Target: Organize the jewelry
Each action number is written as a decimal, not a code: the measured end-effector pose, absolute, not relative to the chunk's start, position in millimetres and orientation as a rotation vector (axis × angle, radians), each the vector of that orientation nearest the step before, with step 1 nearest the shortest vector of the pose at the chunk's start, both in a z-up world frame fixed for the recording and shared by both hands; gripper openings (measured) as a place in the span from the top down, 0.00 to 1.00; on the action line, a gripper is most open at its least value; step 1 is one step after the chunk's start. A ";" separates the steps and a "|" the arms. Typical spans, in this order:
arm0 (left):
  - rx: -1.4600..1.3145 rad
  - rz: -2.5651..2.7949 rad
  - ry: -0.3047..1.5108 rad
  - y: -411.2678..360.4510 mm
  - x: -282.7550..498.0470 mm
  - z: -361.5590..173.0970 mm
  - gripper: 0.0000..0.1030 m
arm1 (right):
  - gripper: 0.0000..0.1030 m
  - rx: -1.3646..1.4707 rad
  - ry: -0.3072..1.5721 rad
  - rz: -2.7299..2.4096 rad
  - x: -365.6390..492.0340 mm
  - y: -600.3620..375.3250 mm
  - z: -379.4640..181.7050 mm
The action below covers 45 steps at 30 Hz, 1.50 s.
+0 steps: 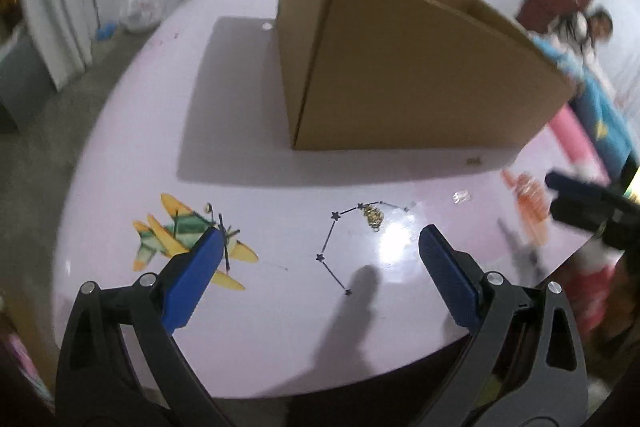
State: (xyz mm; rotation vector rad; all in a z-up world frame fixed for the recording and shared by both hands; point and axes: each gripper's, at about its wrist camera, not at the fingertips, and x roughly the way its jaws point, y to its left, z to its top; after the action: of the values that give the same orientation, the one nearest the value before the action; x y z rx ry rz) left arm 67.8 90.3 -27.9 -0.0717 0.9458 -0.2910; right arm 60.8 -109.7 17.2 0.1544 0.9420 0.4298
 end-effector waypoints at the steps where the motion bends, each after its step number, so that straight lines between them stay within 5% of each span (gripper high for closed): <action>1: -0.039 -0.298 0.935 86.3 66.6 -28.6 0.08 | 0.39 0.167 0.950 0.432 63.3 -108.7 15.1; 11: 0.083 -0.347 0.859 67.0 63.6 -25.4 0.08 | 0.39 0.132 0.963 0.422 74.8 -99.7 9.4; 22: 0.169 -0.411 0.887 52.3 70.3 -31.0 0.58 | 0.39 0.157 0.969 0.429 83.7 -102.5 4.2; 36: 0.256 -0.449 0.878 40.6 64.6 -31.8 0.89 | 0.39 0.180 0.974 0.433 87.1 -101.9 0.4; 45: 0.207 -0.429 0.885 42.4 64.2 -30.3 0.98 | 0.39 0.175 0.956 0.431 81.8 -103.0 5.2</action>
State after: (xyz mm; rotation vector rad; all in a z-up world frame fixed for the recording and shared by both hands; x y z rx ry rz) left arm 64.2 42.4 -30.3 0.2070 0.8850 -0.4289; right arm 81.8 -103.0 5.2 0.1750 0.9557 0.4306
